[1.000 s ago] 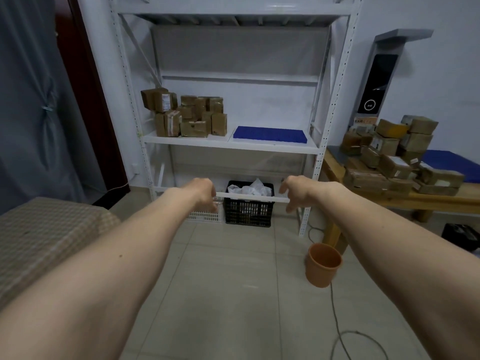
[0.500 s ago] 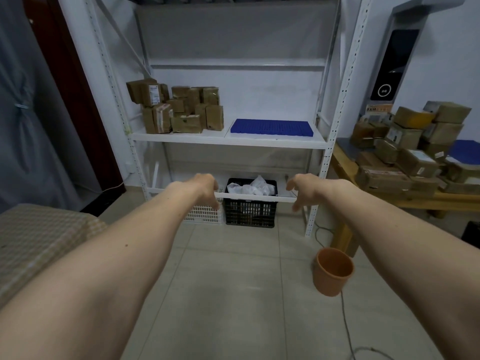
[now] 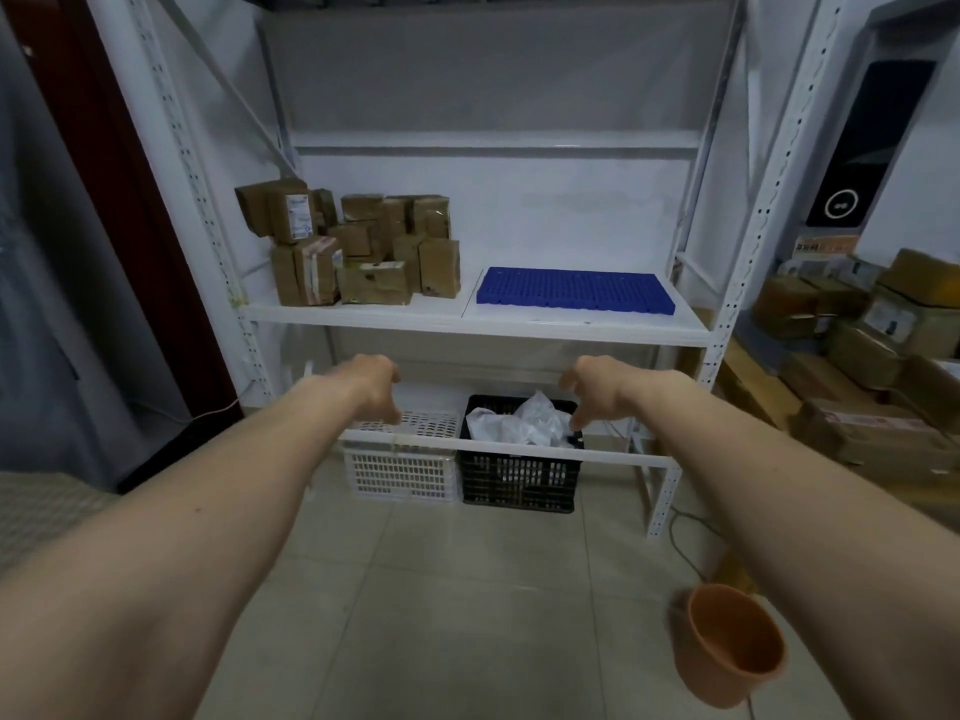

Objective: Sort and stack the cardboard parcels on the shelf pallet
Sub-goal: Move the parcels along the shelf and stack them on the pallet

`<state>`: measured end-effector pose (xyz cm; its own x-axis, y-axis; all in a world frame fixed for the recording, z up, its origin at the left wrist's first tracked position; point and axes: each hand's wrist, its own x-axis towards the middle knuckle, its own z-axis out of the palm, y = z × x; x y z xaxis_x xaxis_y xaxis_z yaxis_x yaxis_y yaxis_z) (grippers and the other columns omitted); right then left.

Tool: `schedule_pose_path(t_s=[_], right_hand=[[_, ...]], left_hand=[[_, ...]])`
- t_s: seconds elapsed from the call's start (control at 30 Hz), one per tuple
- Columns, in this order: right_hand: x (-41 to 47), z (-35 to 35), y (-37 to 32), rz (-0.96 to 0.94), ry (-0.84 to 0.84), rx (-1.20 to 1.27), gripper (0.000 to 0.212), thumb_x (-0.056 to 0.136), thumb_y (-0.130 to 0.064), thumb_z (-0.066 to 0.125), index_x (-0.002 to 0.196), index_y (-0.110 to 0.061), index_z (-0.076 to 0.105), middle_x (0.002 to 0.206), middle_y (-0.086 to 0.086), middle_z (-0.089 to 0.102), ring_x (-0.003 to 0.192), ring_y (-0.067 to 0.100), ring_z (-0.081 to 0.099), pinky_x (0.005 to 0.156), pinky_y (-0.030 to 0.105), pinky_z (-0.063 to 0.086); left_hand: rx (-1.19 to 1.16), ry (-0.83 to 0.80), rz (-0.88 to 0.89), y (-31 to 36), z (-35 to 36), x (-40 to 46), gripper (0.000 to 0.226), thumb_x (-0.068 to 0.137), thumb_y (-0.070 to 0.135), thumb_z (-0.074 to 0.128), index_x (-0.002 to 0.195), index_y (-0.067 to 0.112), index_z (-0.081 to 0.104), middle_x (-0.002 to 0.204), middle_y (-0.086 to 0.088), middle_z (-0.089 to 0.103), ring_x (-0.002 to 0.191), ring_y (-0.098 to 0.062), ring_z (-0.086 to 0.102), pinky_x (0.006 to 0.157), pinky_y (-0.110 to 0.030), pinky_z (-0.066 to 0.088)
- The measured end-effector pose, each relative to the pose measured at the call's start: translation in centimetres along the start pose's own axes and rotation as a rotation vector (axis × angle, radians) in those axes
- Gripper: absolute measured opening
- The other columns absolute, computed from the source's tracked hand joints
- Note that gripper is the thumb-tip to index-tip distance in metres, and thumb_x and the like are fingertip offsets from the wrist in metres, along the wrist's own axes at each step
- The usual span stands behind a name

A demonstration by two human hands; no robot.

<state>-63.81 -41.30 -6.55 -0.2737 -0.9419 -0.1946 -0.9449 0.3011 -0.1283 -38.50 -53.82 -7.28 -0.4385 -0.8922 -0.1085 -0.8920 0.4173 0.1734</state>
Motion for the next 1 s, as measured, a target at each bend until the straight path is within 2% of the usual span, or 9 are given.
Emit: schedule_pose_path(t_s=[0.1, 0.17, 0.27, 0.5, 0.6, 0.73, 0.9, 1.0], right_hand=[[4.1, 0.4, 0.8, -0.002, -0.017, 0.012, 0.072, 0.076, -0.026, 0.078, 0.138, -0.015, 0.045, 0.136, 0.007, 0.053, 0.12, 0.025, 0.053, 0.096, 0.034, 0.046], [7.0, 0.3, 1.6, -0.004, -0.02, 0.017, 0.072, 0.076, -0.027, 0.078, 0.139, -0.014, 0.045, 0.136, 0.007, 0.053, 0.12, 0.025, 0.053, 0.097, 0.034, 0.046], [11.6, -0.3, 3.3, -0.01, -0.041, 0.006, 0.069, 0.077, -0.026, 0.077, 0.138, -0.014, 0.046, 0.136, 0.006, 0.053, 0.121, 0.026, 0.053, 0.098, 0.035, 0.045], [22.8, -2.5, 8.9, 0.008, -0.07, 0.045, 0.067, 0.078, -0.024, 0.076, 0.137, -0.019, 0.046, 0.135, 0.004, 0.051, 0.12, 0.024, 0.051, 0.102, 0.039, 0.042], [27.5, -4.1, 11.9, 0.023, -0.073, 0.028, 0.068, 0.076, -0.026, 0.077, 0.136, -0.02, 0.046, 0.134, 0.004, 0.051, 0.118, 0.023, 0.051, 0.101, 0.037, 0.042], [34.6, -6.1, 14.1, -0.03, -0.079, 0.038, 0.069, 0.075, -0.029, 0.078, 0.136, -0.021, 0.046, 0.134, 0.003, 0.05, 0.116, 0.021, 0.051, 0.097, 0.032, 0.044], [41.0, -5.9, 13.7, -0.174, -0.101, 0.072, 0.066, 0.075, -0.034, 0.078, 0.133, -0.023, 0.047, 0.13, -0.001, 0.049, 0.101, 0.015, 0.049, 0.09, 0.028, 0.044], [44.4, -5.4, 14.0, -0.218, -0.134, 0.091, 0.066, 0.074, -0.032, 0.079, 0.132, -0.023, 0.049, 0.129, -0.002, 0.046, 0.1, 0.013, 0.045, 0.09, 0.028, 0.043]], left_hand=[[0.051, -0.013, 0.046, 1.2, 1.1, 4.5, 0.078, 0.075, 0.03, 0.08, 0.142, 0.022, 0.041, 0.148, -0.004, 0.042, 0.132, -0.027, 0.043, 0.106, -0.041, 0.039], [0.075, -0.019, 0.072, 2.1, 1.8, 7.6, 0.078, 0.075, 0.03, 0.08, 0.142, 0.023, 0.041, 0.149, -0.004, 0.039, 0.134, -0.028, 0.04, 0.108, -0.042, 0.036], [0.082, -0.034, 0.068, 3.0, 2.5, 12.2, 0.077, 0.074, 0.029, 0.08, 0.142, 0.024, 0.043, 0.148, -0.004, 0.04, 0.133, -0.027, 0.041, 0.106, -0.042, 0.039], [0.105, -0.192, 0.002, 5.5, 2.3, 23.5, 0.069, 0.081, 0.036, 0.075, 0.14, 0.017, 0.046, 0.144, -0.005, 0.045, 0.127, -0.027, 0.047, 0.104, -0.037, 0.04], [0.082, -0.176, 0.006, 8.1, 0.5, 28.6, 0.065, 0.084, 0.037, 0.071, 0.139, 0.014, 0.047, 0.139, -0.007, 0.049, 0.116, -0.025, 0.053, 0.096, -0.033, 0.044], [0.048, -0.09, -0.007, 10.0, -0.6, 34.9, 0.062, 0.086, 0.04, 0.068, 0.139, 0.014, 0.047, 0.14, -0.006, 0.048, 0.125, -0.024, 0.047, 0.096, -0.031, 0.041], [0.024, -0.113, -0.09, 9.4, 0.3, 39.8, 0.065, 0.084, 0.039, 0.07, 0.139, 0.012, 0.047, 0.141, -0.008, 0.047, 0.125, -0.026, 0.047, 0.098, -0.032, 0.041], [0.026, -0.11, -0.109, 9.0, 0.6, 43.3, 0.065, 0.083, 0.041, 0.07, 0.138, 0.015, 0.047, 0.141, -0.006, 0.047, 0.126, -0.024, 0.046, 0.098, -0.031, 0.04]])
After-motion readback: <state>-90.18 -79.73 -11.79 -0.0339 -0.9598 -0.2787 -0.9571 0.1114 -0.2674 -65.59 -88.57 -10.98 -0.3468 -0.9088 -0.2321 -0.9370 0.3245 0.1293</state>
